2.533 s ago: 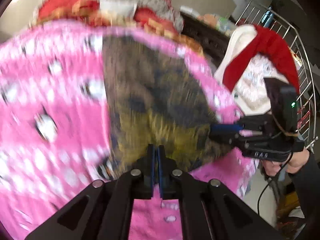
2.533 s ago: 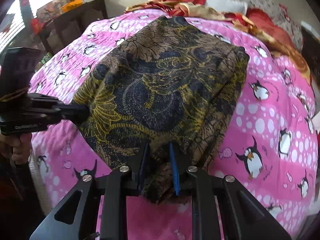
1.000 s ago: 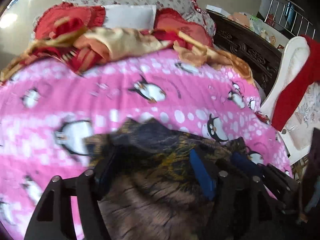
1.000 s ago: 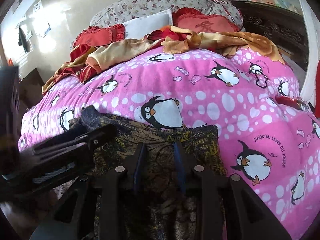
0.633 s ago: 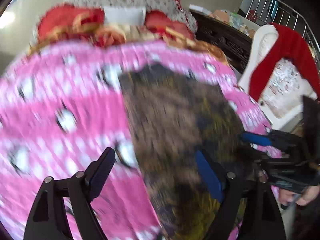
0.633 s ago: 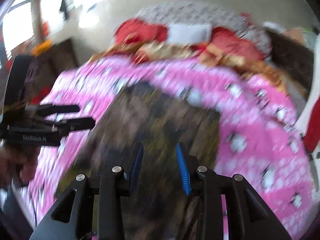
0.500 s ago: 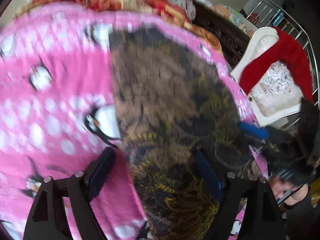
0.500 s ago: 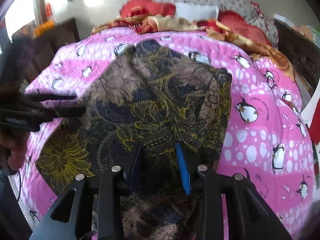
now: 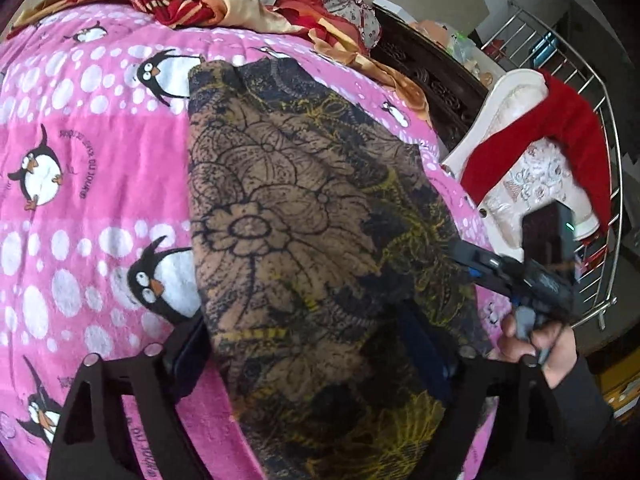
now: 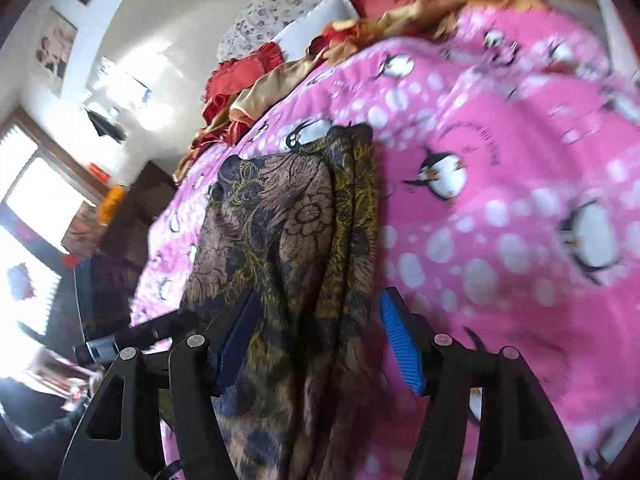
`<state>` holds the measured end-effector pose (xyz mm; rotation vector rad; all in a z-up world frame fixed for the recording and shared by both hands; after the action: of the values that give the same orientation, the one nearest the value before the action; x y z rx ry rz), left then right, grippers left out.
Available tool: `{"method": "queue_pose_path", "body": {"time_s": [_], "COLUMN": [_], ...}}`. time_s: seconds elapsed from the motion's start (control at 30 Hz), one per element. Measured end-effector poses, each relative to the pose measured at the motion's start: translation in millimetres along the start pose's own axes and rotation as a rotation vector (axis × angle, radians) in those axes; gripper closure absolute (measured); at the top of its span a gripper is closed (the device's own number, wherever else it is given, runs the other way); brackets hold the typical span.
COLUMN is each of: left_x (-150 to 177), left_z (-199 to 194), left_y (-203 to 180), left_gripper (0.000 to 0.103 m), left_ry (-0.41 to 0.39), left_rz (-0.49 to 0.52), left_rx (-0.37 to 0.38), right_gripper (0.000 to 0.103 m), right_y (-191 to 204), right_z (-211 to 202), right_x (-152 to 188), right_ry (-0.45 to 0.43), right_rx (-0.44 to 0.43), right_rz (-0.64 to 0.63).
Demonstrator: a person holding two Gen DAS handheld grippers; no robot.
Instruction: Fold small clothes
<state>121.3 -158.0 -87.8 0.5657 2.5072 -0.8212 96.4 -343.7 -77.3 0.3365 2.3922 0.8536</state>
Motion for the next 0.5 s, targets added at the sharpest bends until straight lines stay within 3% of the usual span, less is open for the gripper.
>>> {"method": "queue_pose_path", "body": {"time_s": [0.07, 0.13, 0.2, 0.27, 0.5], "left_x": [0.5, -0.2, -0.5, -1.3, -5.7], "left_z": [-2.2, -5.8, -6.6, -5.4, -2.2], "left_y": [4.0, 8.3, 12.0, 13.0, 9.4], "left_gripper": [0.018, 0.019, 0.019, 0.019, 0.017], "left_ry": [-0.007, -0.019, -0.018, -0.013, -0.013], "left_rz": [-0.02, -0.044, -0.066, -0.074, -0.072], "left_rx": [0.001, -0.002, 0.01, 0.017, 0.005], "right_gripper": [0.026, 0.026, 0.037, 0.043, 0.045], "right_y": [-4.9, 1.1, 11.8, 14.7, 10.2], "right_z": [14.0, 13.6, 13.1, 11.6, 24.9], "right_x": [-1.3, -4.3, -3.7, -3.3, -31.1], "right_ry": [0.034, 0.031, 0.077, 0.092, -0.018], "right_rx": [-0.056, -0.111, -0.234, -0.294, -0.287], "right_rz": [0.042, 0.006, 0.0, 0.014, 0.068]}}
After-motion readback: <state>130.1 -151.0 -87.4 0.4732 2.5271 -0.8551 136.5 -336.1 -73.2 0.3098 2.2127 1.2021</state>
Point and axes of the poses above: each gripper's, at about its wrist camera, not at the fingertips, and z roughly the way its jaws point, y to its left, x to its underside, the point moved 9 cm from there along z, roughly the way its jaws point, and after that the axes turned 4 degrees about z, right-handed, at the moved point
